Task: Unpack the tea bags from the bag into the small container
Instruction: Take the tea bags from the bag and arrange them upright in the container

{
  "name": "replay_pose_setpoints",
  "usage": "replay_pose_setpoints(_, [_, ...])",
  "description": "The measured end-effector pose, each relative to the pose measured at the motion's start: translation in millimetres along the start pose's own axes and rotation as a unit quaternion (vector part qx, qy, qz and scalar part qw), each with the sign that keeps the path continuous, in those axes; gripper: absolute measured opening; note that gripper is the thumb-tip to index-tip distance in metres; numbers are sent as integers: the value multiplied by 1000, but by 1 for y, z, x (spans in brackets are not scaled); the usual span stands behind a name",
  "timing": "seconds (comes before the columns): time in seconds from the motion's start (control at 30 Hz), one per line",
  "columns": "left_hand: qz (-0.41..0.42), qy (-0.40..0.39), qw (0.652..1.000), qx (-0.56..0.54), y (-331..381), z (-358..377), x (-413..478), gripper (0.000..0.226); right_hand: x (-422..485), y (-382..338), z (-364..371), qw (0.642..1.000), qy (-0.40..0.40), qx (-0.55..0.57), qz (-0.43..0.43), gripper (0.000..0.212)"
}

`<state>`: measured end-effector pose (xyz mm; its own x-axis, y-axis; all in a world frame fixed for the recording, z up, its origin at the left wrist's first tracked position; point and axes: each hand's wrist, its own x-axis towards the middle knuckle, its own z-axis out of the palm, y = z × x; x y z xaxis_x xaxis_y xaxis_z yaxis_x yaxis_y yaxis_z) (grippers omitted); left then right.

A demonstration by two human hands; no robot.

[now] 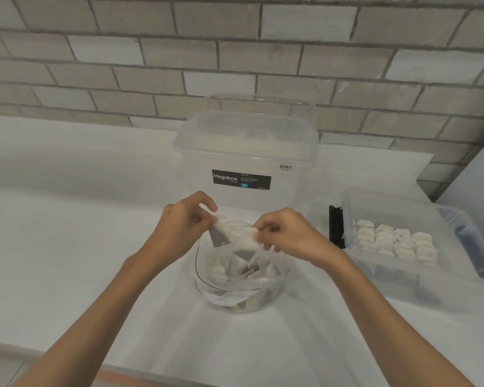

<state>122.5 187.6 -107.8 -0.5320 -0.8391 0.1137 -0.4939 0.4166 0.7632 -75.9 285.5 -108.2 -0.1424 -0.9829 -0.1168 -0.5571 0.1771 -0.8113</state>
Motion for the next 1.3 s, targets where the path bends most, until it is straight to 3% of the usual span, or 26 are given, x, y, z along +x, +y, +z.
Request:
replay_pose_setpoints(0.3, [70, -30, 996, 41, 35, 6, 18, 6, -29, -31, -64, 989, 86, -94, -75, 6])
replay_pose_setpoints(0.7, [239, -77, 968, 3, 154, 60, 53, 7, -94, 12, -179, 964, 212, -160, -2, 8])
replay_pose_setpoints(0.83, [266, -111, 957, 2, 180, 89, 55, 5, -101, 62, -199, 962, 174, -192, 92, 11])
replay_pose_setpoints(1.07, [270, -157, 949, 30, 193, 129, 57, 5, -82, 152, -189, 939, 20, -218, 264, 18])
replay_pose_setpoints(1.3, [251, -208, 944, 54, 195, 158, 63, 6, -77, 171, -179, 924, -19, -259, 282, 27])
